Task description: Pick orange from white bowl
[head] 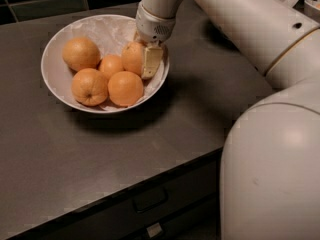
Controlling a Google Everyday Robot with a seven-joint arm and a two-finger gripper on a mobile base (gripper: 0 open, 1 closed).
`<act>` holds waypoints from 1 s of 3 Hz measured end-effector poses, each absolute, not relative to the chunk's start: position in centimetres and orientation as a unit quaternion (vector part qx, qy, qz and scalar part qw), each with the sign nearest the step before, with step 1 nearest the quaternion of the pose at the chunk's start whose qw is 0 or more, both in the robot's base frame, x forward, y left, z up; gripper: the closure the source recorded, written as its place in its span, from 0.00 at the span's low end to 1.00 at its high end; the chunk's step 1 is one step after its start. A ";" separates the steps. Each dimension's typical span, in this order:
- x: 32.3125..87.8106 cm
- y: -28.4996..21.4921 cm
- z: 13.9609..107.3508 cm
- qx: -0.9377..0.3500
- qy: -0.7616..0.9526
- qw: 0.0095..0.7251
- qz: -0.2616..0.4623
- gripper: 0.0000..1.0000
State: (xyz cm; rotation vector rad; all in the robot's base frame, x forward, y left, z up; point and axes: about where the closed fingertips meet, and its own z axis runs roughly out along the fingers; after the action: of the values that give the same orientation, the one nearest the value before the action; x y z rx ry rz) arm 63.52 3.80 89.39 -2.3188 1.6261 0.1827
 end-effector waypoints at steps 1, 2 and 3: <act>63.6 4.1 89.8 -0.807 0.565 0.161 0.058 0.96; 63.1 4.3 91.3 -0.805 0.564 0.181 0.043 1.00; 62.2 4.1 92.9 -0.799 0.563 0.208 0.027 1.00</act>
Offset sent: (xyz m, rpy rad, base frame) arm -0.0156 0.0016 0.0418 0.0411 -0.1234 -0.0181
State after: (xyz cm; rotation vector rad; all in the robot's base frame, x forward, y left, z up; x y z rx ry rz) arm 62.22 4.10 92.90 -2.2254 1.5670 0.0747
